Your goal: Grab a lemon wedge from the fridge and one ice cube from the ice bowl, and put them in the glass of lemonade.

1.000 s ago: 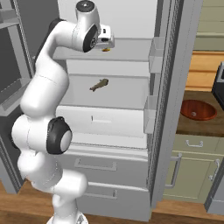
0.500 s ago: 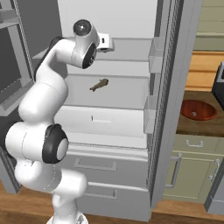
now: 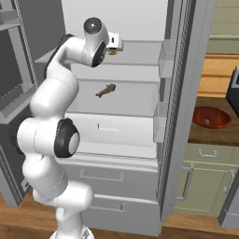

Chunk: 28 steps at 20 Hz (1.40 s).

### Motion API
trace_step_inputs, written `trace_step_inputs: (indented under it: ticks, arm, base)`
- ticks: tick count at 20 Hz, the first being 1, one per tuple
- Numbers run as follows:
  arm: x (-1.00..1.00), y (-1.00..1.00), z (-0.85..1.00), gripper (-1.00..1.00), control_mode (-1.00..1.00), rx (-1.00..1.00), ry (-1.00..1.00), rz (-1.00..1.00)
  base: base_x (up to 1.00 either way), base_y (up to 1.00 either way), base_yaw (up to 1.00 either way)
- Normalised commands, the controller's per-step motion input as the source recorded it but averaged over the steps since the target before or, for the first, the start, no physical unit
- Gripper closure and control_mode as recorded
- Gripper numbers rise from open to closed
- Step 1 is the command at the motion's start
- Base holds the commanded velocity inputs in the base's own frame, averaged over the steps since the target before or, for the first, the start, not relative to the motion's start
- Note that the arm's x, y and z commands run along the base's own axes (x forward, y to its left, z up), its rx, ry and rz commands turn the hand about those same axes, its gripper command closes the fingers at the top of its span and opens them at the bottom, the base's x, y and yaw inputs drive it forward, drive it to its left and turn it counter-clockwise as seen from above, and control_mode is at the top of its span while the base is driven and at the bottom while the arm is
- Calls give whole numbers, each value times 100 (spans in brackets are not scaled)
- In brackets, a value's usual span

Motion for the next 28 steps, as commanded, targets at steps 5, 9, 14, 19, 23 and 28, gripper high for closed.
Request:
trace_step_inputs:
  ticks: [5,9,14,19,23,28]
  arm:
    - [14,-5,3,-100,-100,1,2,0]
    - [14,-19,8,-100,-100,0,2,0]
    - [27,-9,-9,-100,-100,2,2,0]
    - [17,1,-1,-100,-100,0,1,0]
    - [21,7,0,-100,-100,0,0,0]
    - [5,6,-7,-100,-100,0,2,0]
  base:
    - [0,0,0]
    - [0,0,0]
    - [0,0,0]
    - [0,0,0]
    - [0,0,0]
    - [0,0,0]
